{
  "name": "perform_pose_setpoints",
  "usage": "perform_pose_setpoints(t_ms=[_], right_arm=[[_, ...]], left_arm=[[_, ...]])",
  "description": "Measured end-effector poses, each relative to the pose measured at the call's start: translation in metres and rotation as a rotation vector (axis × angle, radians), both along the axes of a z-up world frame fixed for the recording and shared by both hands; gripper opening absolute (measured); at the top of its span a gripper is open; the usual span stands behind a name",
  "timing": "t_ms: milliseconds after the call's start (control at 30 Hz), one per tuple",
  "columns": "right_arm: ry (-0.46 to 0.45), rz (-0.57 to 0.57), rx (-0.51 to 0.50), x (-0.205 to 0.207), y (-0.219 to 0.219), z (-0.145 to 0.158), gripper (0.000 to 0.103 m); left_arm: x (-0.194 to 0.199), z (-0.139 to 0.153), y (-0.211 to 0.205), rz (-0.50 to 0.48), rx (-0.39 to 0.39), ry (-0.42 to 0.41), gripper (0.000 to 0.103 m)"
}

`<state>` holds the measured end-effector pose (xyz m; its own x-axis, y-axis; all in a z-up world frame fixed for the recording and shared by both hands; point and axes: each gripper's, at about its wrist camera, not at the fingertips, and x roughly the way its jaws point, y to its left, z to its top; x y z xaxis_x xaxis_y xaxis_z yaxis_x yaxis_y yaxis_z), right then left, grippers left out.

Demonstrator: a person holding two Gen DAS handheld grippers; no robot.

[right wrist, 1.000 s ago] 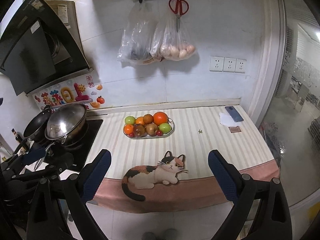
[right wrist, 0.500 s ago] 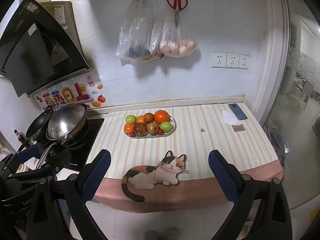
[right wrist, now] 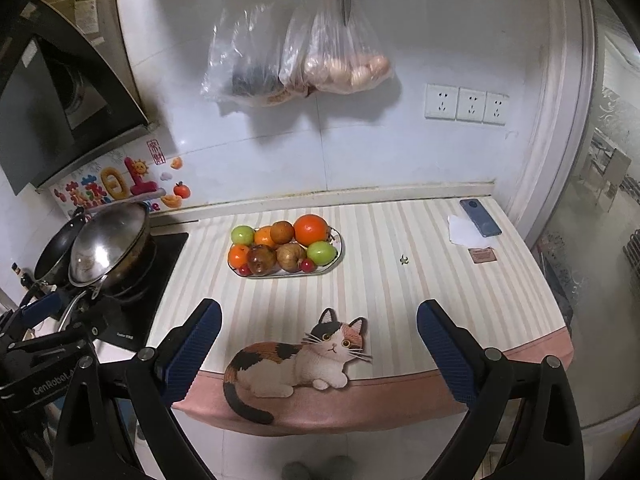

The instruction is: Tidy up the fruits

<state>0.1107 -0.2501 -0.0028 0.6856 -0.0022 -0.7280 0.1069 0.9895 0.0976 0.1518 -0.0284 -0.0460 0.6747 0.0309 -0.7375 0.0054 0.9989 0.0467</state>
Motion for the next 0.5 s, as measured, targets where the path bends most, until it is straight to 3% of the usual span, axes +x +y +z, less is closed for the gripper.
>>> perform_pose_setpoints(t_ms=[500], right_arm=[[0.065, -0.01, 0.004, 0.03, 0.003, -0.035, 0.1]], left_arm=[[0.031, -0.023, 0.0, -0.003, 0.006, 0.063, 0.1]])
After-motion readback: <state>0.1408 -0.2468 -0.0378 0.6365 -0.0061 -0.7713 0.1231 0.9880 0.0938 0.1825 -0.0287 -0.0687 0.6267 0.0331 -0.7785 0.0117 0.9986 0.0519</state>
